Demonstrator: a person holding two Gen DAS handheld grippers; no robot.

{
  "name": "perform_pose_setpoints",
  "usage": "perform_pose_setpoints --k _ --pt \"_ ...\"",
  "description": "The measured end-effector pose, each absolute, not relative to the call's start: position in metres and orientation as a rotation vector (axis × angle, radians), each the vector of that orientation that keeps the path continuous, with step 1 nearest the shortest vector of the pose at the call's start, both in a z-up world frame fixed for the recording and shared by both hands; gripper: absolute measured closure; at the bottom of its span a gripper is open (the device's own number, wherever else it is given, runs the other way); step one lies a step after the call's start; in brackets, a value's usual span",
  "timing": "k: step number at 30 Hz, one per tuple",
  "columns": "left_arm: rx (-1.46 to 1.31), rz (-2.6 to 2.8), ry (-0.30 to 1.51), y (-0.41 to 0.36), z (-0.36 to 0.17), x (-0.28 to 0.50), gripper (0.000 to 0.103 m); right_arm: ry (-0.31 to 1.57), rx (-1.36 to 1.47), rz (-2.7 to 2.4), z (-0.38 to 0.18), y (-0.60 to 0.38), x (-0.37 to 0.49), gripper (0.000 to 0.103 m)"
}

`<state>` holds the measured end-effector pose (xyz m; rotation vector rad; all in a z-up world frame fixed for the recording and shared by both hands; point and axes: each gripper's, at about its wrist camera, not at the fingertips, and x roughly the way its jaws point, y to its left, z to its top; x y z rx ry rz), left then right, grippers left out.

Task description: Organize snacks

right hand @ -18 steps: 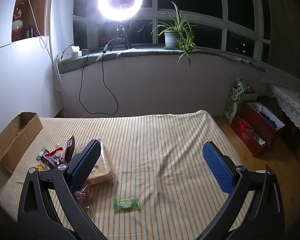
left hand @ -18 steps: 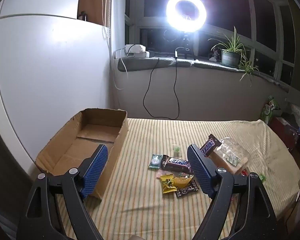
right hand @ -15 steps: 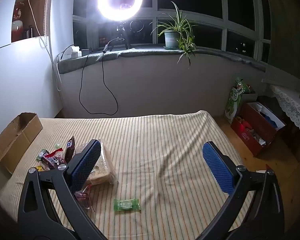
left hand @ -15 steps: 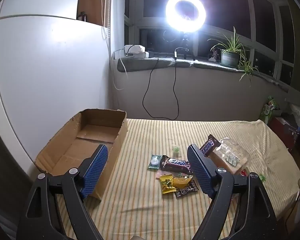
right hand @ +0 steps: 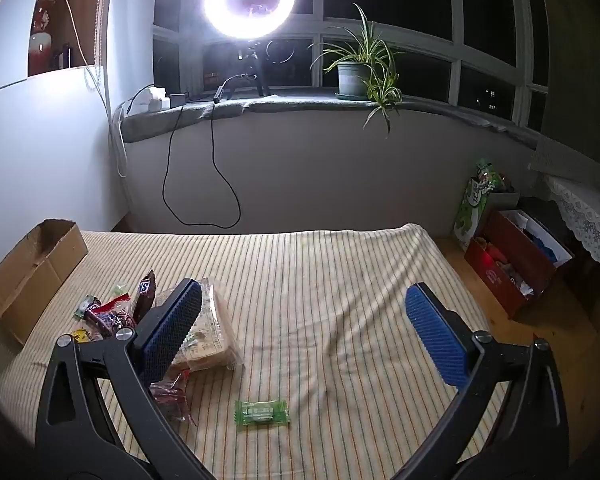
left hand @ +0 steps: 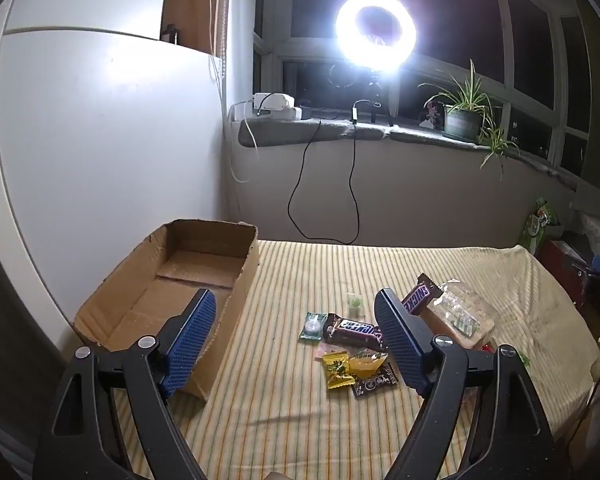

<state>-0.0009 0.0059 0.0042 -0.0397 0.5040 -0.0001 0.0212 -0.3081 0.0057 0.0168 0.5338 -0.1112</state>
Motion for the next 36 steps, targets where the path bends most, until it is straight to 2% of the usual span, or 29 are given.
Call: perform_pose_setpoints --k 36 --pt "-0.032 -0.012 0.5 -0.005 0.005 -0.003 0.021 0.534 0.01 -0.115 0.009 -0.309 0.023 0.0"
